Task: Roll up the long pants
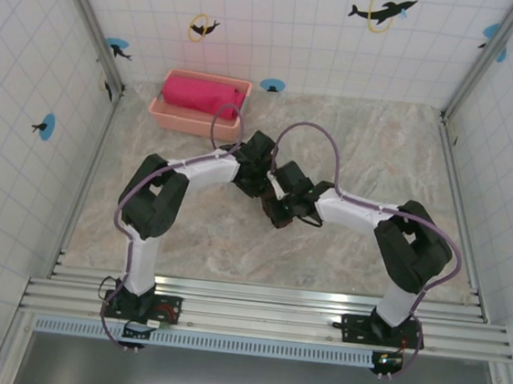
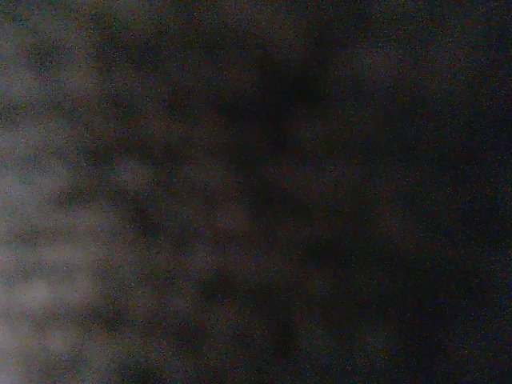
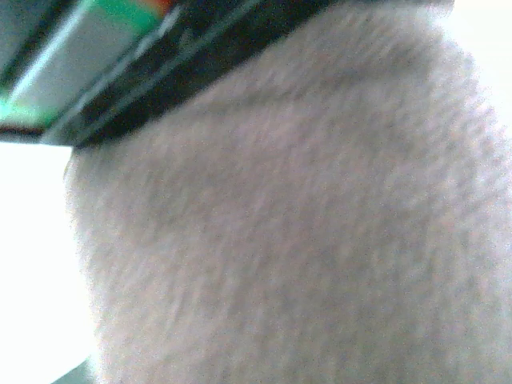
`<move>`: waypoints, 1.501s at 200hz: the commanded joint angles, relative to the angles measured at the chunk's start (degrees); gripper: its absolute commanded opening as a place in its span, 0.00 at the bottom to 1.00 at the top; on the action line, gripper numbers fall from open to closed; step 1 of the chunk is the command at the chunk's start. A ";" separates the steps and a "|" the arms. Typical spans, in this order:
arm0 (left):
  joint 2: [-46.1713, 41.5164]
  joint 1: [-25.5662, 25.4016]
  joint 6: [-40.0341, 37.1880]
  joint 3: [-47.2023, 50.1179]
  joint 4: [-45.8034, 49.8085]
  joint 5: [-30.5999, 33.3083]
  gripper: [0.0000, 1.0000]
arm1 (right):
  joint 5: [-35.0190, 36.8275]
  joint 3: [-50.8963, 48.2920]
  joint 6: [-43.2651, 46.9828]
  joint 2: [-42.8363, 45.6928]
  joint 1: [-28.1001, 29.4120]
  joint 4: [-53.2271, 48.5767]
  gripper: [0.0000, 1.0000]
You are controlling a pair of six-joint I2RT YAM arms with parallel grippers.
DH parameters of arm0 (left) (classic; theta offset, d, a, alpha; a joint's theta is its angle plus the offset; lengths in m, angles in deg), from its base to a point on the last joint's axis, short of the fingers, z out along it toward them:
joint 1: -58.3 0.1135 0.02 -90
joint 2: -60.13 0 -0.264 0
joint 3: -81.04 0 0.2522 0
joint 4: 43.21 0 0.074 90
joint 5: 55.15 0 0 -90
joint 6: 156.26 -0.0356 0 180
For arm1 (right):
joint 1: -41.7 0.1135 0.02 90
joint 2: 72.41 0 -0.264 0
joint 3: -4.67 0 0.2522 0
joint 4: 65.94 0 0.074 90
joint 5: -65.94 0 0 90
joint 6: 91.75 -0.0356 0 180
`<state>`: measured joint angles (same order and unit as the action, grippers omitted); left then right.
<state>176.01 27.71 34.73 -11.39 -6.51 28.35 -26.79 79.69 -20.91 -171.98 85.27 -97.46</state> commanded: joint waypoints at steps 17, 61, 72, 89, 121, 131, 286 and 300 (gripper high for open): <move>4.28 0.61 -7.60 2.58 9.65 -0.15 0.00 | 2.91 1.34 4.18 15.72 -2.48 -11.52 0.99; -3.27 6.18 -18.52 0.37 -16.12 -2.84 0.00 | 12.20 -3.77 3.78 30.53 -13.17 -17.24 0.99; -4.21 8.08 -21.80 -3.03 -20.99 -6.06 0.00 | 12.01 -6.12 3.88 31.79 -17.18 -17.78 0.99; -4.17 11.44 -24.34 -10.12 -23.33 -11.77 0.00 | 11.72 -9.64 3.57 32.74 -21.19 -17.86 0.99; -4.52 18.52 -16.58 -13.44 -38.17 -16.26 0.00 | 13.16 -12.28 2.42 31.16 -22.15 -17.05 0.99; -4.22 20.54 -13.12 -13.52 -42.22 -16.41 0.00 | 13.65 -11.95 1.99 29.60 -22.24 -16.56 0.99; 6.33 28.83 -8.75 4.39 -73.52 14.14 0.00 | 13.83 -6.74 1.56 15.70 -21.91 -18.88 0.99; 7.51 28.60 -7.74 5.80 -74.00 14.99 0.00 | 13.80 -5.83 1.92 15.33 -21.81 -19.67 0.99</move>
<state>182.76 56.06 25.77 -6.85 -72.63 39.82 -13.87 70.96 -18.88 -155.66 63.22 -114.88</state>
